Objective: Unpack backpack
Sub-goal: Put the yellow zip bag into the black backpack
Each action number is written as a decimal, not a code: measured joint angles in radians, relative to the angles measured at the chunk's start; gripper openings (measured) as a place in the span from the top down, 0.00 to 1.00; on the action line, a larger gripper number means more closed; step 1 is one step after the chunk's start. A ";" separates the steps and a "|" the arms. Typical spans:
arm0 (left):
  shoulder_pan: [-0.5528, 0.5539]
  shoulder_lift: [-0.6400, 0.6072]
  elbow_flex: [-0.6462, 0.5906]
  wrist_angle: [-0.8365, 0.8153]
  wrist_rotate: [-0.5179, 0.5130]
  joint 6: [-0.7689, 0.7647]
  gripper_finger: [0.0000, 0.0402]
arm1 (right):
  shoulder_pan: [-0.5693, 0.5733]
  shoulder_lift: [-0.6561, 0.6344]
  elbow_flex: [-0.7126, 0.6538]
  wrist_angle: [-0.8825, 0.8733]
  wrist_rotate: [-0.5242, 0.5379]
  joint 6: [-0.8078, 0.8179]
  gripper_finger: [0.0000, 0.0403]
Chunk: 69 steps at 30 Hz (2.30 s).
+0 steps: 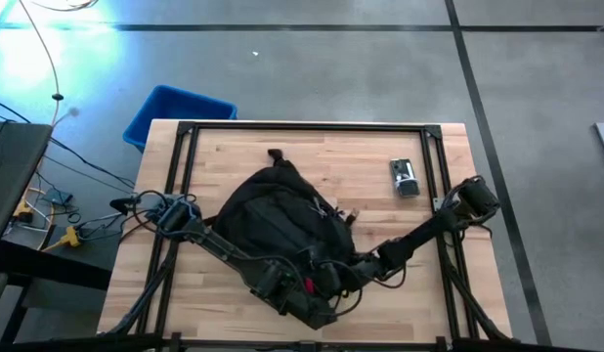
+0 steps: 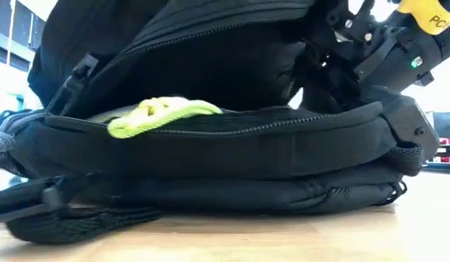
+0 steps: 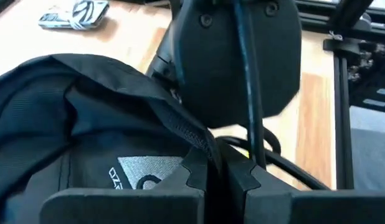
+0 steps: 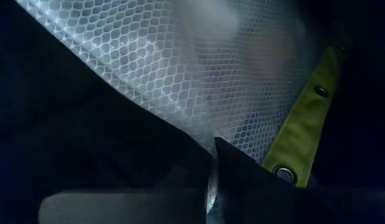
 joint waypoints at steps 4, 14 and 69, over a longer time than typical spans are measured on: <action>-0.003 -0.003 0.002 -0.066 -0.012 -0.050 1.00 | 0.019 -0.012 0.000 -0.075 0.042 0.011 0.85; -0.005 -0.003 0.002 -0.109 -0.043 -0.076 1.00 | 0.092 -0.165 0.000 -0.385 0.179 0.253 0.50; -0.054 -0.029 0.035 -0.225 -0.247 -0.042 1.00 | 0.039 -0.156 -0.012 -0.188 -0.130 0.237 0.70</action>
